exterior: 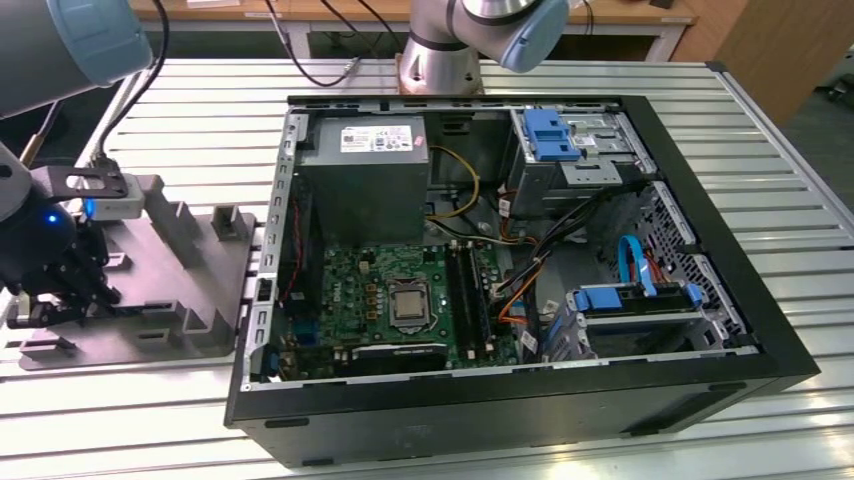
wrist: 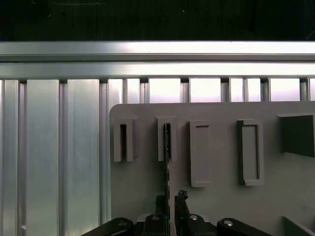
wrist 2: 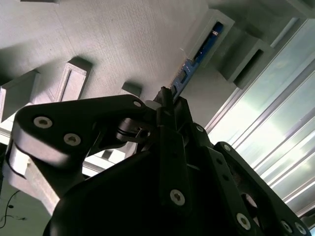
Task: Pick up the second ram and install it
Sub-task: 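Pick up the second ram and move it above second insertion slot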
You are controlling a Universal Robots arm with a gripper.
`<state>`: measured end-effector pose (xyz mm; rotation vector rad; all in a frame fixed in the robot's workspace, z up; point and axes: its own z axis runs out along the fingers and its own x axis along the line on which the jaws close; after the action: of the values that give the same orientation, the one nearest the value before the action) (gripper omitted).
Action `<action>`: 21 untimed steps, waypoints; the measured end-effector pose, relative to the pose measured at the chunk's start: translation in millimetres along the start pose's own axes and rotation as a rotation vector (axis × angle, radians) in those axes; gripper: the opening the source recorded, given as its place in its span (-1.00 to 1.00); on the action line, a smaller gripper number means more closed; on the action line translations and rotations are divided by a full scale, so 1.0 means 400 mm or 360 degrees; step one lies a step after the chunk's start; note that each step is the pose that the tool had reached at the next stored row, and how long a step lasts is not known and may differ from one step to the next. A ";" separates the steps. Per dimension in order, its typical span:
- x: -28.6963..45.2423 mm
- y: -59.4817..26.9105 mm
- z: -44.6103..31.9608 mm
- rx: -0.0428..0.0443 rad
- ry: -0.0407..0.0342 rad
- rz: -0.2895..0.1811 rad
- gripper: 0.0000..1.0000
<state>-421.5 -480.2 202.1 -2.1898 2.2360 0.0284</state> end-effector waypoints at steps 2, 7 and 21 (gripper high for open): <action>0.000 0.000 0.001 0.0000 0.0000 -0.0007 -0.58; 0.003 0.000 0.001 0.0000 0.0000 -0.0008 -0.58; 0.003 0.000 0.001 0.0000 -0.0001 -0.0008 -0.58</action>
<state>-421.4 -481.5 201.5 -2.1950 2.2301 0.0293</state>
